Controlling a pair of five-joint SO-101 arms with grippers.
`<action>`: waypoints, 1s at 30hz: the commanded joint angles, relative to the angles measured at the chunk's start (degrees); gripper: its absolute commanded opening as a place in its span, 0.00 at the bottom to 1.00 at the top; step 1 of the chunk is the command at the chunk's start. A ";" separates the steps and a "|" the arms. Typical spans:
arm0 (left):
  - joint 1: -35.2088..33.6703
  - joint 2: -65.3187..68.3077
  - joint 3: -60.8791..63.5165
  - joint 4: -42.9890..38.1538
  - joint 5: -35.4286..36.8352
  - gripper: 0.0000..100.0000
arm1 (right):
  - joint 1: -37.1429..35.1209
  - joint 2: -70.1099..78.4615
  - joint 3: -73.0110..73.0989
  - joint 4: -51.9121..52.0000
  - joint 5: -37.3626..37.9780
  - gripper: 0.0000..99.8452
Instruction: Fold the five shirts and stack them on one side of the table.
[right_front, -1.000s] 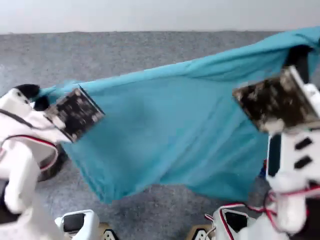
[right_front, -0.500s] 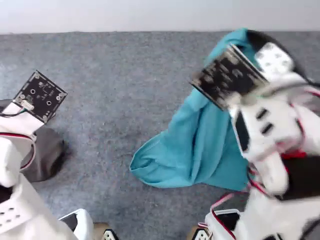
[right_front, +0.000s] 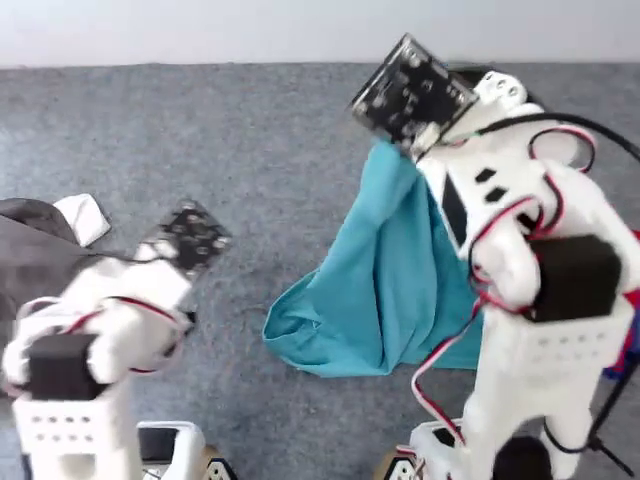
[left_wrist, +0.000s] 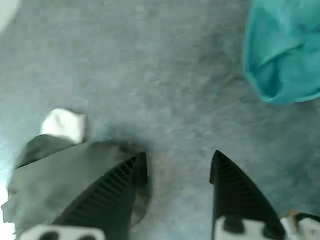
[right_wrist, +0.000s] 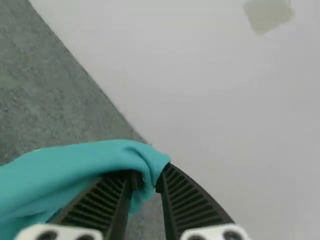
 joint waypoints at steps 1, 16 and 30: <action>10.20 2.73 1.98 -2.29 7.47 0.21 | 5.14 1.63 -0.09 0.31 0.26 0.01; 29.98 18.73 9.19 -18.55 11.69 0.21 | 17.98 13.85 -0.09 2.15 0.09 0.01; 35.52 43.87 3.56 -36.92 14.07 0.21 | 22.29 19.30 -0.09 2.07 0.18 0.01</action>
